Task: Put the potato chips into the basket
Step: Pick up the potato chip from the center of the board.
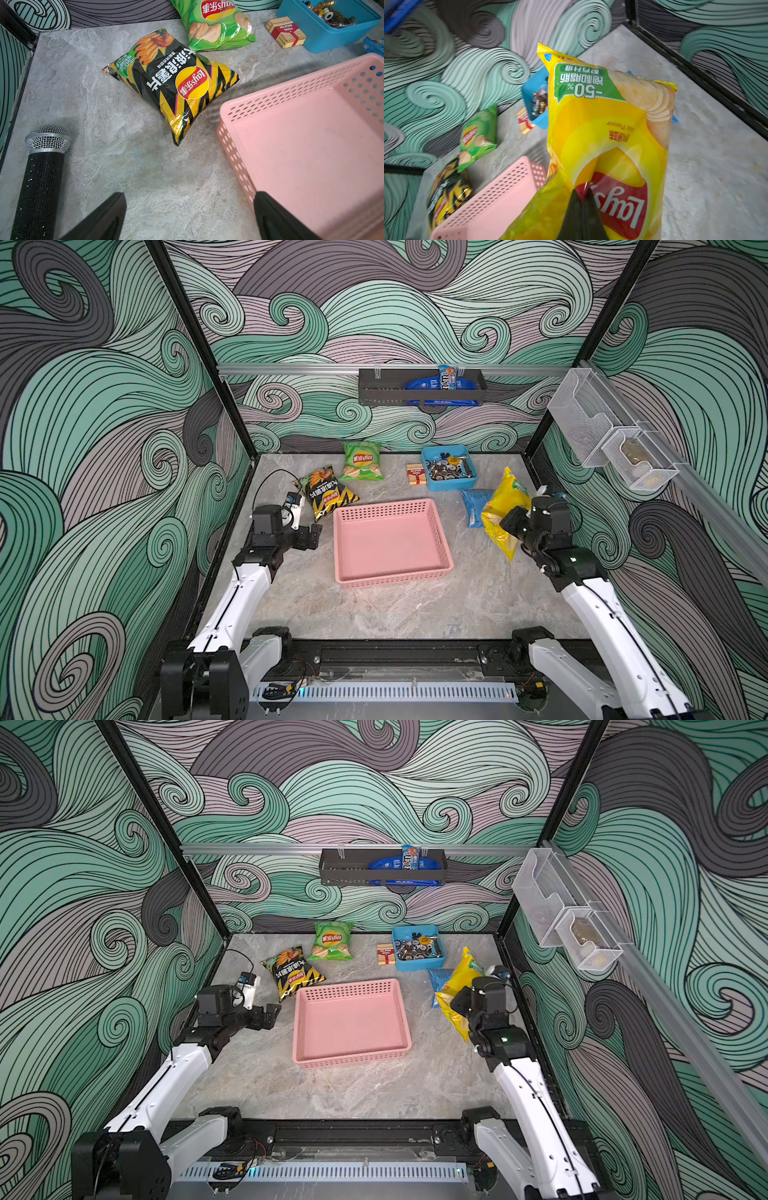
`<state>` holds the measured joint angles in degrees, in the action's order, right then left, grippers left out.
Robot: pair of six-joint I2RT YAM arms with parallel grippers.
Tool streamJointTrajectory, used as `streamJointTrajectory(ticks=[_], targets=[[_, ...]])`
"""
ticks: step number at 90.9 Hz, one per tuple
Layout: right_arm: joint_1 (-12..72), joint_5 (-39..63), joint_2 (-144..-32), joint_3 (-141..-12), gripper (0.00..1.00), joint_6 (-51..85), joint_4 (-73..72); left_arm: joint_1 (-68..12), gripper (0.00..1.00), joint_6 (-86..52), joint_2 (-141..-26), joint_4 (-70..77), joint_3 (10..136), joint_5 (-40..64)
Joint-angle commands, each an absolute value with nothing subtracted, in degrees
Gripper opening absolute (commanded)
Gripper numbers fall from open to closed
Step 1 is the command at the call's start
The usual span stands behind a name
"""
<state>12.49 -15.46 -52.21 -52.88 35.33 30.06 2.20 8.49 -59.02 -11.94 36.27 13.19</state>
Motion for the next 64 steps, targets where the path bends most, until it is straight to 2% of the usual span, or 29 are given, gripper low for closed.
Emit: streamJointTrajectory(ticks=[1,16,28,64], targets=[[23.12,-17.32,-55.93,-57.52,0.0,30.84,29.19,2.79,0.98,9.14,-59.0,-11.61,35.98,14.62],[39.33,-18.89,-64.81,-61.35,0.0,27.6,27.15,2.81,0.99,9.23,-58.76,-11.85,36.03,15.79],[47.64,-18.85,-72.21,-61.92,0.0,25.71,24.15,2.8,0.98,9.31,-58.62,-12.06,35.99,17.02],[48.27,-20.86,-83.42,-57.56,0.0,24.57,15.71,2.79,0.99,9.42,-59.2,-12.15,36.03,16.96]])
